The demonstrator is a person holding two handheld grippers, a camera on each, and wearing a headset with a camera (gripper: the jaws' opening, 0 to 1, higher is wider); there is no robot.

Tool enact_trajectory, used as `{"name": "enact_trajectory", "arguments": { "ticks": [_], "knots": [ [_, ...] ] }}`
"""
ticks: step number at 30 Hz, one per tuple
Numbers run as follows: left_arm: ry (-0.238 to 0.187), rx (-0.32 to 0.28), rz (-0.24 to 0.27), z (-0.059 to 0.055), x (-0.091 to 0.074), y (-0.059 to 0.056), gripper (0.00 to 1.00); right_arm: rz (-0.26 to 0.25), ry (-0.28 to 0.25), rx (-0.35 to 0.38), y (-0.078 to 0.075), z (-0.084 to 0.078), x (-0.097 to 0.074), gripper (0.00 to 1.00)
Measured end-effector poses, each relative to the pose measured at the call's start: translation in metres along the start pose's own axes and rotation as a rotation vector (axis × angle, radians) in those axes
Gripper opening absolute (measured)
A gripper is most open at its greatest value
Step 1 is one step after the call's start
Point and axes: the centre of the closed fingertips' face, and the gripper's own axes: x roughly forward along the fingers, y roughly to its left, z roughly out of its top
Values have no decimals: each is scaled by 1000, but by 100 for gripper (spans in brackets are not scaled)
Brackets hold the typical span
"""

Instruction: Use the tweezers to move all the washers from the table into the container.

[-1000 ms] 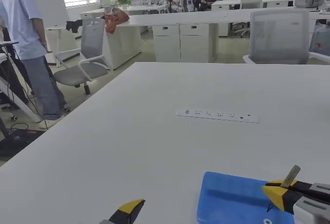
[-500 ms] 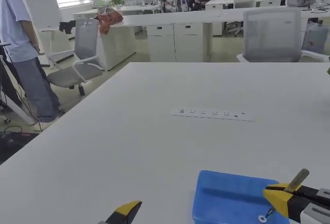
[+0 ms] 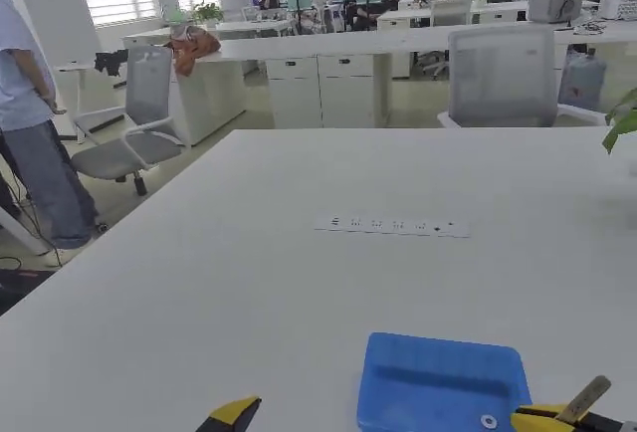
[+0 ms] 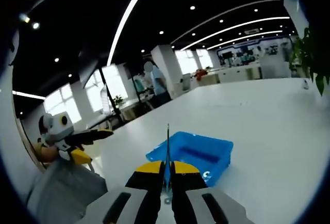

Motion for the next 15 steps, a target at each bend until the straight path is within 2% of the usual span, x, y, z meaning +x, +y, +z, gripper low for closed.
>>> {"name": "enact_trajectory", "arguments": {
  "ticks": [7, 11, 13, 15],
  "knots": [
    [6, 6, 5, -1, 0, 1, 83, -22, 10, 86, -5, -10, -6, 2],
    [11, 10, 3, -2, 0, 1, 82, -49, 52, 96, -9, -20, -5, 3],
    [12, 11, 1, -2, 0, 0, 81, -37, 52, 107, -9, -22, -1, 3],
    [13, 12, 0, -3, 0, 0, 81, 4, 46, 117, 2, -22, 7, 3]
  ]
}}
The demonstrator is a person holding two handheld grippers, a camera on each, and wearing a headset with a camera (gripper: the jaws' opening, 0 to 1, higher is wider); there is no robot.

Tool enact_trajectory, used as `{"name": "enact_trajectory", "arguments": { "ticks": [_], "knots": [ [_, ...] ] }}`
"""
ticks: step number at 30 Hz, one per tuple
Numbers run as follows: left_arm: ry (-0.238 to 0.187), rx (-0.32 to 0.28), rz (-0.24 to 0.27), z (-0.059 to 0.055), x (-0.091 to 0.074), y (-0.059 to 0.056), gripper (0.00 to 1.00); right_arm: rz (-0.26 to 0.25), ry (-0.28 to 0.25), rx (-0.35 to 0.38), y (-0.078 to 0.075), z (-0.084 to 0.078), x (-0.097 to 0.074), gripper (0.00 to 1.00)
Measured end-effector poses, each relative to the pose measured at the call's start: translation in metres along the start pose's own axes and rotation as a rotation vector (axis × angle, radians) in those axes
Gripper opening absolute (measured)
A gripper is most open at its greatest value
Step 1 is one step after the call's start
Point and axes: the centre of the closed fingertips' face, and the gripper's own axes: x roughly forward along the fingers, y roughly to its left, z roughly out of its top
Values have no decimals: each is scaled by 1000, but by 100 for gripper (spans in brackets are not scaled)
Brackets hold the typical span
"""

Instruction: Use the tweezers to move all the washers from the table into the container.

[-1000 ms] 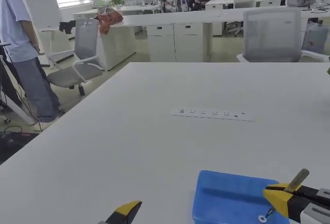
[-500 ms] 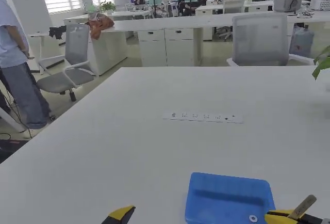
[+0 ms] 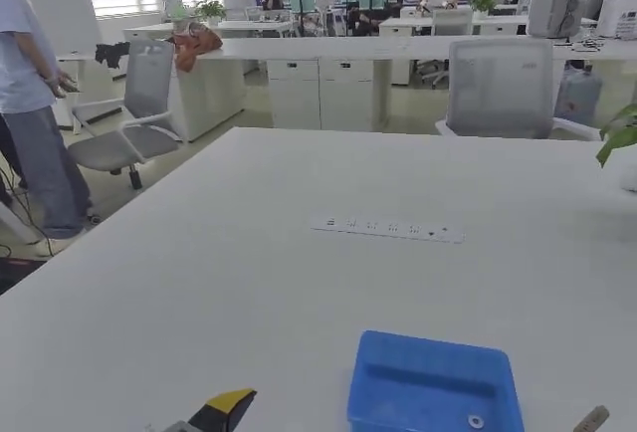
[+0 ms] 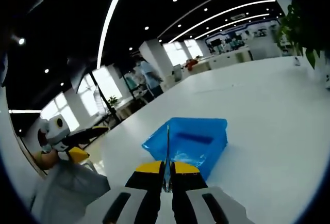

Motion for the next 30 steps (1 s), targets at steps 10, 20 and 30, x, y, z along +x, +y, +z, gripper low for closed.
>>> {"name": "enact_trajectory", "arguments": {
  "ticks": [10, 20, 30],
  "knots": [
    [10, 4, 7, -2, 0, 1, 80, 25, 151, -220, 11, -31, 40, 3],
    [40, 20, -8, -7, 1, -2, 79, 3, 151, -183, -2, -31, 41, 3],
    [55, 30, -10, -10, 1, -3, 79, 25, 154, -188, 4, -33, 42, 4]
  ]
}}
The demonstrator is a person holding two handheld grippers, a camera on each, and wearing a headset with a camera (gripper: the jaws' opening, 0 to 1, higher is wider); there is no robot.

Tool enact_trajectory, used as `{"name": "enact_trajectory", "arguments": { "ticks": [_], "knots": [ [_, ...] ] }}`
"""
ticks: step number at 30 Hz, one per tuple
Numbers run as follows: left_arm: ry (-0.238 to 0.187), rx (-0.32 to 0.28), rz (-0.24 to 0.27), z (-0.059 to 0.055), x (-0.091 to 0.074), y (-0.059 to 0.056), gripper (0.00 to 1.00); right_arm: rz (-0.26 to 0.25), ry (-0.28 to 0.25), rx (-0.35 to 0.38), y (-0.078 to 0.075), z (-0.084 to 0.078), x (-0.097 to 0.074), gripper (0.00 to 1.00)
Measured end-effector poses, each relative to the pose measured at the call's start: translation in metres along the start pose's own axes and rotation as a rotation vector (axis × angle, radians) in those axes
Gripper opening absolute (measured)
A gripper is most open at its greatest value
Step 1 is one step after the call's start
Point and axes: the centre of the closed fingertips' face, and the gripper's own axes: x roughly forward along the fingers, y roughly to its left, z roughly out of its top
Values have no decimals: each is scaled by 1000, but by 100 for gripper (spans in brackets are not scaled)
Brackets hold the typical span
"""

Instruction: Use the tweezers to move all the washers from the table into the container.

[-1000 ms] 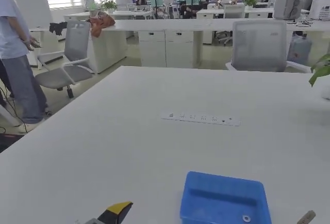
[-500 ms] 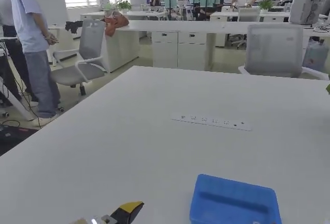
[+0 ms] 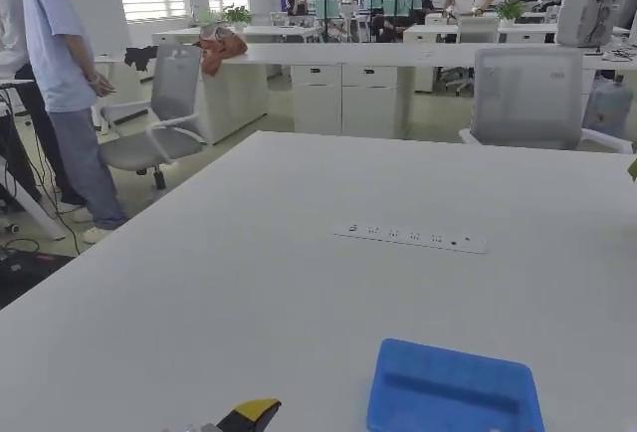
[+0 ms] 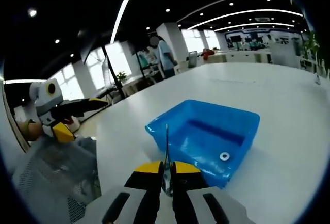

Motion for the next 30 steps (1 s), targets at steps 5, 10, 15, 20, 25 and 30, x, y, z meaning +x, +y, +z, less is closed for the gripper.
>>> {"name": "enact_trajectory", "arguments": {
  "ticks": [5, 10, 15, 20, 25, 30],
  "knots": [
    [-1, 3, 3, 0, 0, 1, 79, 21, 30, -106, 7, -2, 2, 4],
    [6, -6, 13, -1, 0, 3, 79, 22, 81, -259, 18, -6, 4, 4],
    [-83, -56, -23, 15, -1, -3, 84, 28, 113, -372, 27, -10, 8, 4],
    [-100, -89, -9, 16, -3, 2, 85, 10, 127, -377, 20, -9, 7, 2],
    [-58, -53, -18, 10, 0, -2, 83, 15, 109, -324, 18, -6, 5, 2],
    [-74, -74, 4, 12, -2, 3, 83, 33, 46, -243, 20, 6, 3, 3]
  ]
}}
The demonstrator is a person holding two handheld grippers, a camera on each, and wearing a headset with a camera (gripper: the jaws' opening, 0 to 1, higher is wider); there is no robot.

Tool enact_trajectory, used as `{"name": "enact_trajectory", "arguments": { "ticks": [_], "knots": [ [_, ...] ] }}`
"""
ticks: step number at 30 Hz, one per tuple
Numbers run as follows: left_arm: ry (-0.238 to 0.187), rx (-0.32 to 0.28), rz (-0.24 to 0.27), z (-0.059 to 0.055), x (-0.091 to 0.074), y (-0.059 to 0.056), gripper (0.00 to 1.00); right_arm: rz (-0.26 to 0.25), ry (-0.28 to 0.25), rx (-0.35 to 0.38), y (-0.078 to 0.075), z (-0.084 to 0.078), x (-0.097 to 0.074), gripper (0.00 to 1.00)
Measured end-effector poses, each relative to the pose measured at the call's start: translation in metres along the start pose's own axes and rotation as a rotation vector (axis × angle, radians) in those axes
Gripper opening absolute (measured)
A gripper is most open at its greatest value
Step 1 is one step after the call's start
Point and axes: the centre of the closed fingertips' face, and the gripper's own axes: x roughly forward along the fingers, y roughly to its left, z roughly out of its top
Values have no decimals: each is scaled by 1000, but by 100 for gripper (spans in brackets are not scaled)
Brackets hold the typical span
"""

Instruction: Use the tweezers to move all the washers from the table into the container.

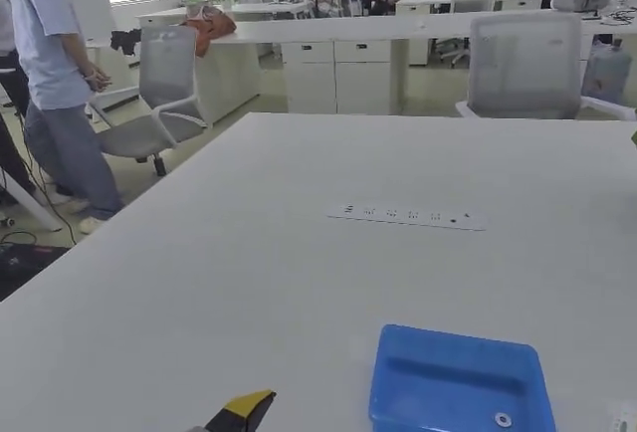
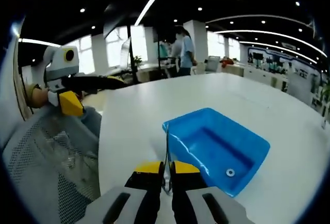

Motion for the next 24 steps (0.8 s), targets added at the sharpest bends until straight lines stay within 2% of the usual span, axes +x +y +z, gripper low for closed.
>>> {"name": "enact_trajectory", "arguments": {
  "ticks": [4, 6, 11, 15, 17, 21, 24],
  "knots": [
    [11, 4, 3, -2, 0, 0, 83, 5, -29, 22, -1, 11, -5, 3],
    [13, 7, 1, -2, 1, 0, 82, 14, -63, 51, -2, 22, -8, 3],
    [9, 3, 9, -1, 0, 2, 82, 18, -96, 38, -10, 44, -13, 3],
    [11, 5, 6, -2, 0, 1, 82, 23, -163, 75, -20, 69, -16, 3],
    [12, 7, 6, -2, 0, 1, 82, 19, -177, 82, -26, 77, -17, 3],
    [7, 4, 10, -1, 0, 2, 82, 3, -199, 87, -38, 89, -16, 3],
    [8, 6, 10, -1, 0, 2, 81, -15, -201, 88, -49, 92, -13, 3]
  ]
}}
